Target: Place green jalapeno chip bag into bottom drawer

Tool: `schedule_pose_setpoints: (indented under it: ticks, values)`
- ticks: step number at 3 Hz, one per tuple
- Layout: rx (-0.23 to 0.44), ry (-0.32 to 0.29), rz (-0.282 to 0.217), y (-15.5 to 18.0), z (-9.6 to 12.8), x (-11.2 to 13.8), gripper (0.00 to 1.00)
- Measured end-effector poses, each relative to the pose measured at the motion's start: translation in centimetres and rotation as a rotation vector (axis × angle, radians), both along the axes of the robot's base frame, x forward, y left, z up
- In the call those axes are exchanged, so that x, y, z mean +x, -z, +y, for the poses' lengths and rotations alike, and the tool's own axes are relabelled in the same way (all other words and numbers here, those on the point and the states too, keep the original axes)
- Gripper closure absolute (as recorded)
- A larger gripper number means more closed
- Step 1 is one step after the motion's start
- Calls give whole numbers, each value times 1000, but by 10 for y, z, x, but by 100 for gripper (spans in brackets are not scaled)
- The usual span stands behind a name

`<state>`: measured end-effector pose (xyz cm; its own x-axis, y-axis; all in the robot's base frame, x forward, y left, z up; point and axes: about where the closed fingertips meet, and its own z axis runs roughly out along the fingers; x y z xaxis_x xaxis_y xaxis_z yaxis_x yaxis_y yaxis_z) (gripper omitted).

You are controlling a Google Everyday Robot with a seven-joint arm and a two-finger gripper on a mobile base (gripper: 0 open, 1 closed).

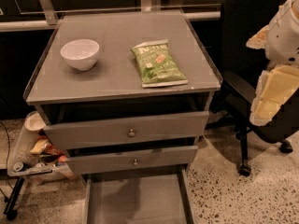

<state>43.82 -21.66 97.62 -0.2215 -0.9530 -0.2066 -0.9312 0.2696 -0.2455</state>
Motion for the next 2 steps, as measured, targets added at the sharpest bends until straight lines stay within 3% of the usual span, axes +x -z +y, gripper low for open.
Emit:
schedule_pose_setpoints:
  ticks: [1,2]
  values:
    - [-10,-3,-9,-2,1,2,0]
    - [-22,13,-7,-2,8,40,0]
